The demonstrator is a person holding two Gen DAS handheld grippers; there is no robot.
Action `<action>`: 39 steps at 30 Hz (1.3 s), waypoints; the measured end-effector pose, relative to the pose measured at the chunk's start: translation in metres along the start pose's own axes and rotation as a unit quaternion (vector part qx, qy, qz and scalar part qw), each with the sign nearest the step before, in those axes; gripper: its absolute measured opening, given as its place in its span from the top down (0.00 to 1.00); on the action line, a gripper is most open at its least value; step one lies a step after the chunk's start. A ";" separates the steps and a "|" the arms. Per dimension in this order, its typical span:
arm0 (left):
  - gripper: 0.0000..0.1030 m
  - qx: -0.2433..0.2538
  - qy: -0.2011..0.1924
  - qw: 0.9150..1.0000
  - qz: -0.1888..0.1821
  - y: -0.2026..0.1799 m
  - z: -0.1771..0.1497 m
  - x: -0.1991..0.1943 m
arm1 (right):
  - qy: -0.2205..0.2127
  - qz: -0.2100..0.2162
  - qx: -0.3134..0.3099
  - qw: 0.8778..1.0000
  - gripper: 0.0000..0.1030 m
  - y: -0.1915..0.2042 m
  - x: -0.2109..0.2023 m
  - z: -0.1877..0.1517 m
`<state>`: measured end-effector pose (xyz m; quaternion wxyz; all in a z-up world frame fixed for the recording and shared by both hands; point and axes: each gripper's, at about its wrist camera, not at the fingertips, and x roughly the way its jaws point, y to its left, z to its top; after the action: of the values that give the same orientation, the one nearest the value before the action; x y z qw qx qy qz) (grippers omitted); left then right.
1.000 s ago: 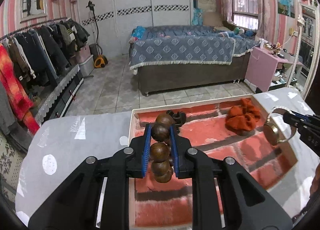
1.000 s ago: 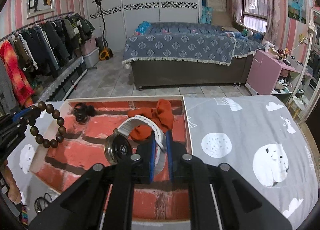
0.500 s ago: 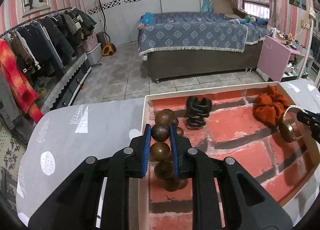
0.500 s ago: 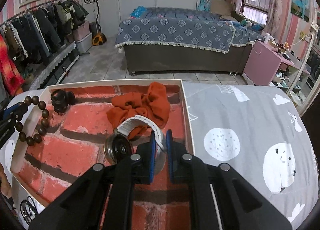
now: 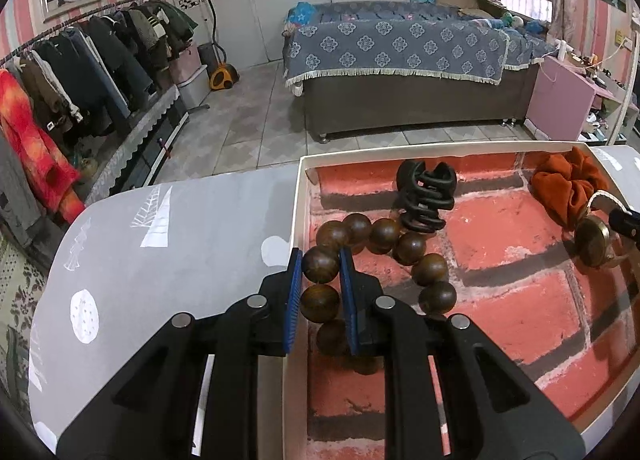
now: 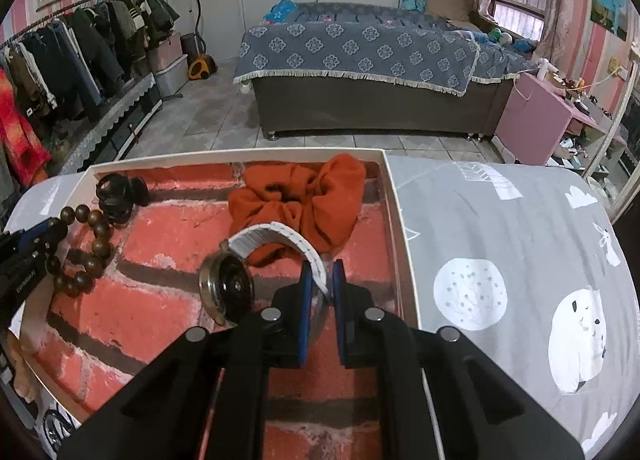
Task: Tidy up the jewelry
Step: 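Carry the bracelet and watch into the tray and release both, then move both tools back over the remaining items on the bed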
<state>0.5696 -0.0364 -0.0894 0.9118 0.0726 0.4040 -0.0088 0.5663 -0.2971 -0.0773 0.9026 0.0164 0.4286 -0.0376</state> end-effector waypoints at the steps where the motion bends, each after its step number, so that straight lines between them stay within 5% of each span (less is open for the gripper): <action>1: 0.83 0.001 -0.001 1.000 0.000 -0.001 0.000 0.000 | 0.002 0.000 -0.001 1.000 0.90 -0.001 0.001 -0.001; 12: 0.81 -0.003 -0.001 1.000 -0.008 0.002 -0.002 -0.004 | 0.012 0.013 -0.016 1.000 0.87 -0.002 0.007 -0.010; 15: 0.73 0.000 0.003 1.000 -0.017 0.002 0.000 -0.007 | 0.014 0.017 -0.021 1.000 0.61 -0.002 0.001 -0.011; 17: 0.57 0.000 -0.002 1.000 -0.016 0.001 0.000 -0.013 | 0.003 0.016 -0.030 0.999 0.56 -0.001 -0.011 -0.011; 22: 0.45 -0.002 -0.018 1.000 -0.023 0.005 0.002 -0.038 | -0.030 0.017 -0.038 0.999 0.39 0.000 -0.050 -0.007; 25: 0.27 -0.008 -0.038 0.999 -0.027 0.013 0.002 -0.061 | -0.061 0.012 -0.037 0.997 0.27 -0.006 -0.080 -0.009; 27: 0.18 -0.010 -0.056 0.998 -0.027 0.018 0.000 -0.081 | -0.073 0.013 -0.031 0.997 0.26 -0.012 -0.095 -0.010; 32: 0.12 -0.017 -0.073 0.996 -0.039 0.034 -0.010 -0.120 | -0.093 0.005 -0.012 0.996 0.15 -0.023 -0.131 -0.024; 39: 0.05 -0.020 -0.094 0.995 -0.033 0.062 -0.042 -0.177 | -0.122 -0.017 -0.003 0.992 0.13 -0.036 -0.180 -0.059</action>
<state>0.4241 0.0233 0.0215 0.9463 0.0402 0.3185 -0.0380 0.4041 -0.3193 0.0246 0.9474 0.0018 0.3155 -0.0538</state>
